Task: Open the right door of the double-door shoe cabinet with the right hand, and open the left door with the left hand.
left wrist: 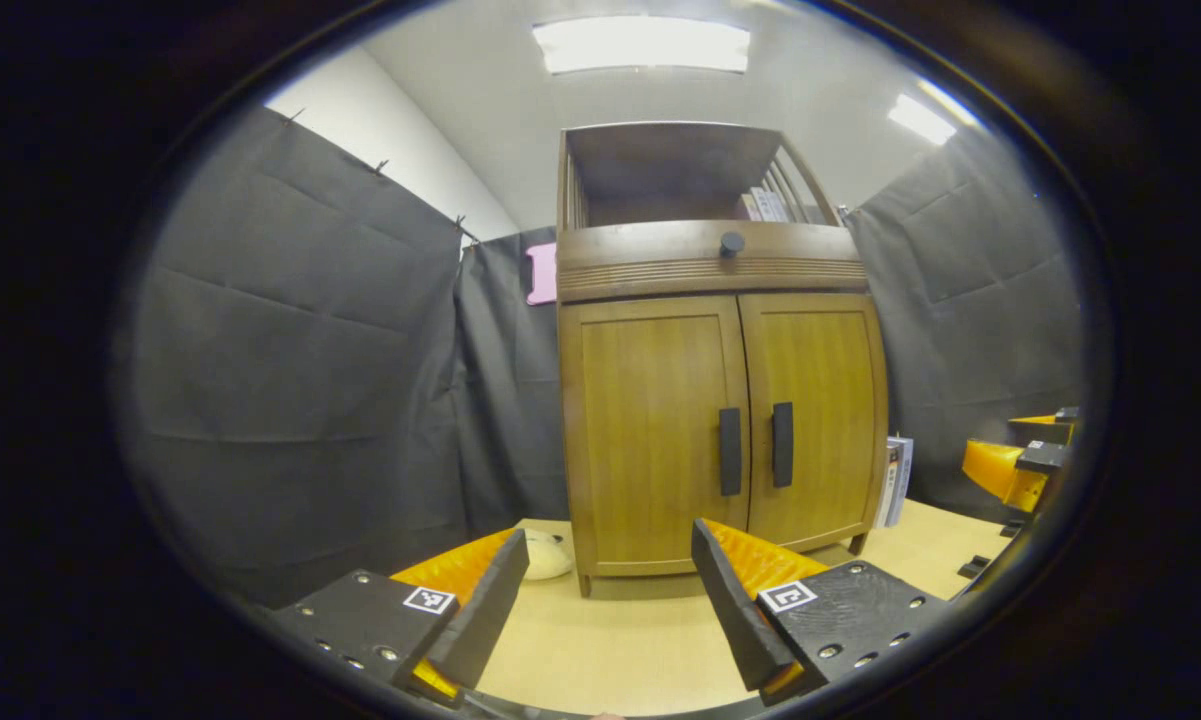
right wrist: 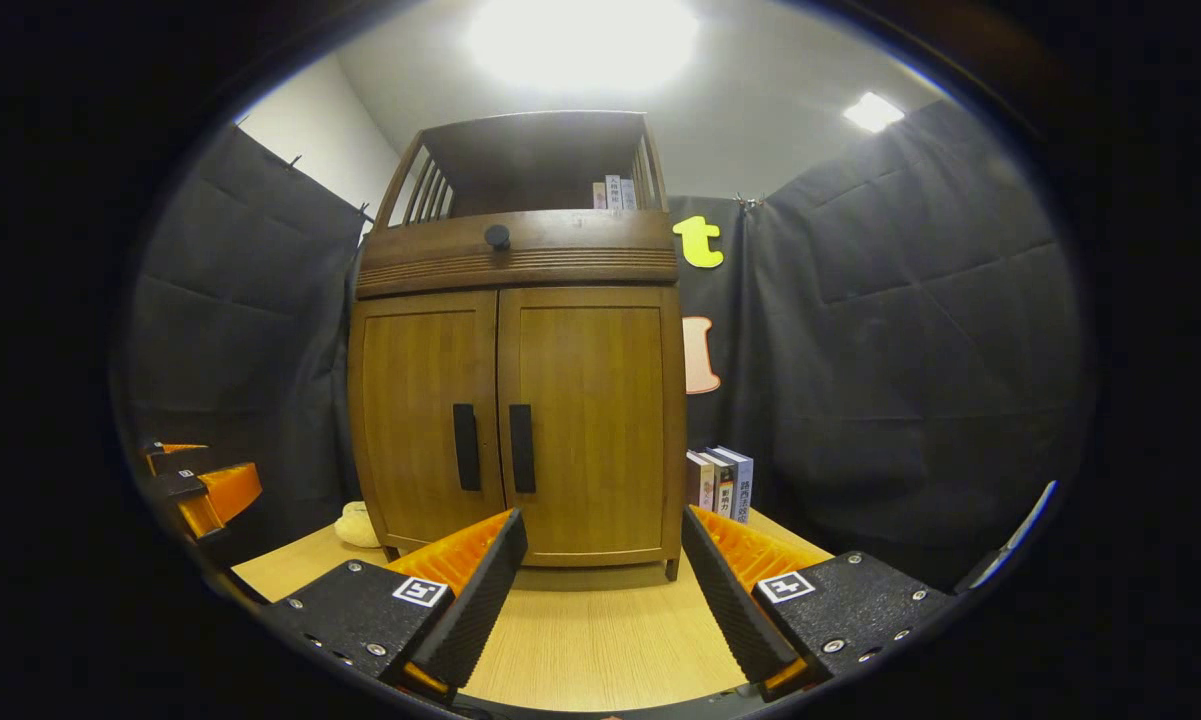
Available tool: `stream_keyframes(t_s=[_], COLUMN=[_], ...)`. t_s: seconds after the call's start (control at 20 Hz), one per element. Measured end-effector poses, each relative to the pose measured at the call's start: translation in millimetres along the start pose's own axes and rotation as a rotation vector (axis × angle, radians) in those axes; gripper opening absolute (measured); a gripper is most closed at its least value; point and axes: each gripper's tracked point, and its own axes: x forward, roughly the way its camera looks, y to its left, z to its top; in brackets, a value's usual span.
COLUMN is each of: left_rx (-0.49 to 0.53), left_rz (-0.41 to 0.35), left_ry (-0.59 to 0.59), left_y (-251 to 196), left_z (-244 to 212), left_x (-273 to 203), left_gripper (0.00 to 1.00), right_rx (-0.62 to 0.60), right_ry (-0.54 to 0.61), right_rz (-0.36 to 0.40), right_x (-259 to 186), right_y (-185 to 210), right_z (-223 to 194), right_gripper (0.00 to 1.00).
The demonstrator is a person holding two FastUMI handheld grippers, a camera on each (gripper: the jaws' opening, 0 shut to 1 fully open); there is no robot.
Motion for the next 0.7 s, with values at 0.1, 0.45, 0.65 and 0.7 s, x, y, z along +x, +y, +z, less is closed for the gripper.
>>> stream_keyframes(t_s=[0.1, 0.45, 0.65, 0.7], left_rx=[0.003, 0.007, 0.017, 0.019], left_rz=[0.007, 0.058, 0.104, 0.116], left_ry=[-0.005, -0.002, -0.003, -0.001], left_y=[2, 14, 23, 25], left_z=[3, 9, 18, 20], left_x=[-2, -7, -14, -16], left_gripper=[0.97, 0.94, 0.94, 0.94], right_rx=[0.003, 0.019, 0.019, 0.021], right_ry=[-0.009, -0.035, -0.050, -0.052], right_rz=[0.008, 0.067, 0.103, 0.108], right_x=[5, 39, 64, 70], right_y=[2, 20, 33, 35], right_z=[4, 24, 35, 36], right_gripper=[0.96, 0.96, 0.96, 0.96])
